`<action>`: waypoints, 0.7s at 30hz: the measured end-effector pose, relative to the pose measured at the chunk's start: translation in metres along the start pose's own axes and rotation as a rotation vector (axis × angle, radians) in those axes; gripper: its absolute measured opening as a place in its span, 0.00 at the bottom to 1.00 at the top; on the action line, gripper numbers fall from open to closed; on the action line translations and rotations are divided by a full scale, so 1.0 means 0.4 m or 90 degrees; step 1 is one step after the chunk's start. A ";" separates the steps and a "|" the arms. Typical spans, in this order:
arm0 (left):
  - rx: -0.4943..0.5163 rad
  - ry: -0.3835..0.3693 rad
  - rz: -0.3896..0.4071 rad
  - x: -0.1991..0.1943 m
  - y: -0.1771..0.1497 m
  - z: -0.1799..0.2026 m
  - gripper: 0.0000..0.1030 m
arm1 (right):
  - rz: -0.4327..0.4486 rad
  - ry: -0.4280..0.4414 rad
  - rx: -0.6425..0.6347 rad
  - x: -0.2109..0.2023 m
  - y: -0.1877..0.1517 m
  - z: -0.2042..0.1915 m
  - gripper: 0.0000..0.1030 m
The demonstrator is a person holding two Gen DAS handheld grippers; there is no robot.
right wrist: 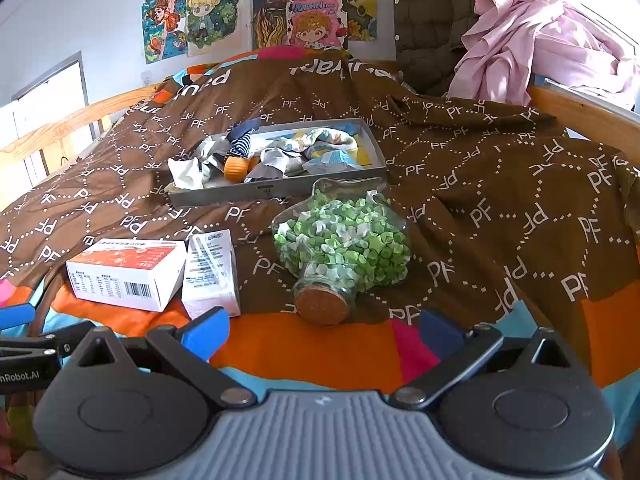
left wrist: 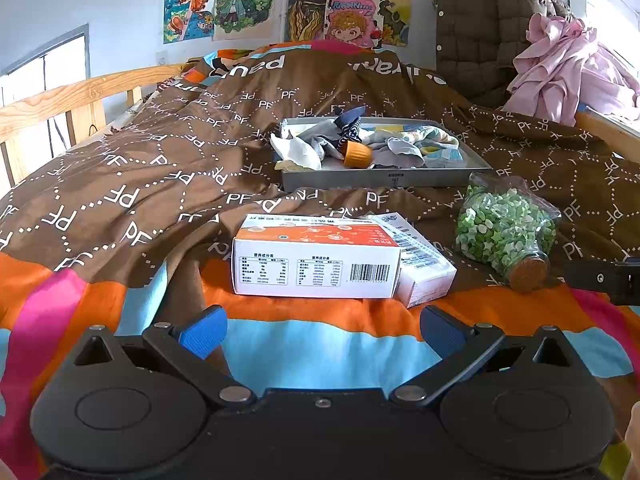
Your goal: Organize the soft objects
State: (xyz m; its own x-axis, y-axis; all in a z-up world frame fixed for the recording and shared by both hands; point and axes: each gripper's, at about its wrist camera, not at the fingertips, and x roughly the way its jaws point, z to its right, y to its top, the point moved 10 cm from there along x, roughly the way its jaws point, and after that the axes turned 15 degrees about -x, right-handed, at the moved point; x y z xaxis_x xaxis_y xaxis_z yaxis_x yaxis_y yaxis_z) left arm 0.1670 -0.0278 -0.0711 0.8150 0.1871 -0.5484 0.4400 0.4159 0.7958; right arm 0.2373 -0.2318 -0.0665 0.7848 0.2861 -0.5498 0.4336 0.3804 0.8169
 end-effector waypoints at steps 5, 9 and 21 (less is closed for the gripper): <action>0.016 0.018 -0.001 -0.004 -0.004 -0.010 0.99 | -0.002 -0.001 0.002 0.002 -0.002 0.001 1.00; 0.037 0.026 0.004 -0.011 -0.008 -0.006 0.99 | -0.003 -0.001 0.002 0.002 -0.004 0.001 1.00; 0.019 -0.007 -0.009 -0.019 -0.014 0.014 0.99 | -0.003 0.000 0.003 0.002 -0.005 0.001 1.00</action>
State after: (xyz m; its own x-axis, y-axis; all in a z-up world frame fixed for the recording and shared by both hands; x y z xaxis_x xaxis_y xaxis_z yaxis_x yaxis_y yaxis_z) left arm 0.1604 -0.0367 -0.0701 0.8126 0.1717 -0.5569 0.4622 0.3922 0.7953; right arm 0.2373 -0.2326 -0.0684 0.7829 0.2835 -0.5538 0.4394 0.3782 0.8148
